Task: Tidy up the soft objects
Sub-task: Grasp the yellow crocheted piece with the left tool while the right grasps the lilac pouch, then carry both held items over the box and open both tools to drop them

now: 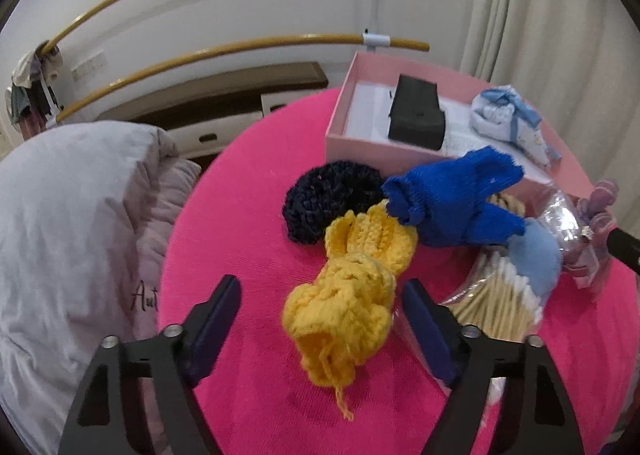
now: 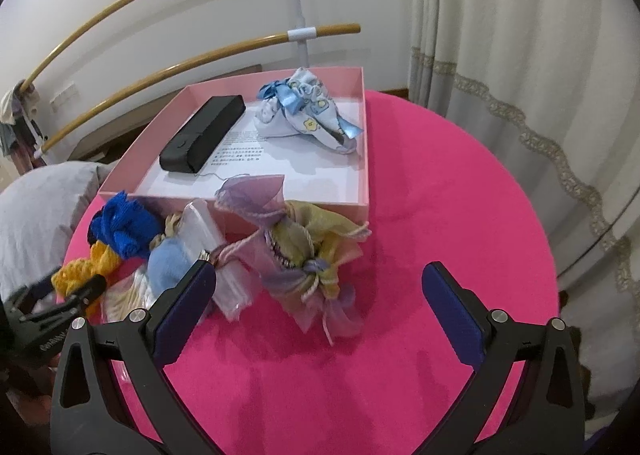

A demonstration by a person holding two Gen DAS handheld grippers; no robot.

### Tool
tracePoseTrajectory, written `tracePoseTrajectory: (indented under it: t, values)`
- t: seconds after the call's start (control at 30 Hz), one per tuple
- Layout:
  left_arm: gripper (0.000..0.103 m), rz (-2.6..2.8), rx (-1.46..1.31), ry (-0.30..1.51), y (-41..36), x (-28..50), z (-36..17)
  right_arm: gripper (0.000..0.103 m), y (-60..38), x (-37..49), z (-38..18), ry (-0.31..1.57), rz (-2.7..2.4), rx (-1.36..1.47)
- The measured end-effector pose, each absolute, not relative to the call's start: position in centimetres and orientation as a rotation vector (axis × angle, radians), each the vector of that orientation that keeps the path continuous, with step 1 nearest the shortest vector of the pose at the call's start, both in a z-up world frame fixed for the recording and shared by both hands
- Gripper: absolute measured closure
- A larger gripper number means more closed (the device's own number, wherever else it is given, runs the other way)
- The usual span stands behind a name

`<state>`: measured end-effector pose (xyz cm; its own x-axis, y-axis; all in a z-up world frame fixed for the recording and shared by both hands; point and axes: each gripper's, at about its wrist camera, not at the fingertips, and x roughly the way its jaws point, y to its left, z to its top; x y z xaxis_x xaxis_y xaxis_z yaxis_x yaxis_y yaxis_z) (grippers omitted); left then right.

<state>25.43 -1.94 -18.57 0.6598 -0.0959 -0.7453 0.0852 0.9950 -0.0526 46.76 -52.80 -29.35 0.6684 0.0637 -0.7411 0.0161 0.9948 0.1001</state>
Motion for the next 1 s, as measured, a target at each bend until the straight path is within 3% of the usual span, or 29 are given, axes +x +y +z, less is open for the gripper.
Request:
tracePoseTrajectory:
  t: [0.07, 0.17, 0.3, 0.4, 1.0]
  values:
    - [0.039, -0.117, -0.023, 0.866, -2.1, 26.5, -19.2, 0.001, -53.1, 47.4, -29.7, 0.846, 0.027, 0.124]
    - [0.047, -0.126, -0.008, 0.871, -2.5, 27.6, -19.7, 0.01, -53.5, 48.6, -30.6, 0.872, 0.032, 0.156]
    - [0.068, -0.157, -0.005, 0.873, -3.0, 28.1, -19.6, 0.048, -53.5, 49.6, -31.9, 0.905, 0.036, 0.169]
    - [0.072, -0.172, -0.012, 0.875, -2.9, 28.0, -19.5, 0.065, -53.7, 49.5, -32.6, 0.908, 0.06, 0.194]
    - [0.074, -0.188, -0.015, 0.781, -2.3, 20.3, -14.6, 0.067, -53.5, 43.4, -27.1, 0.777, 0.091, 0.161]
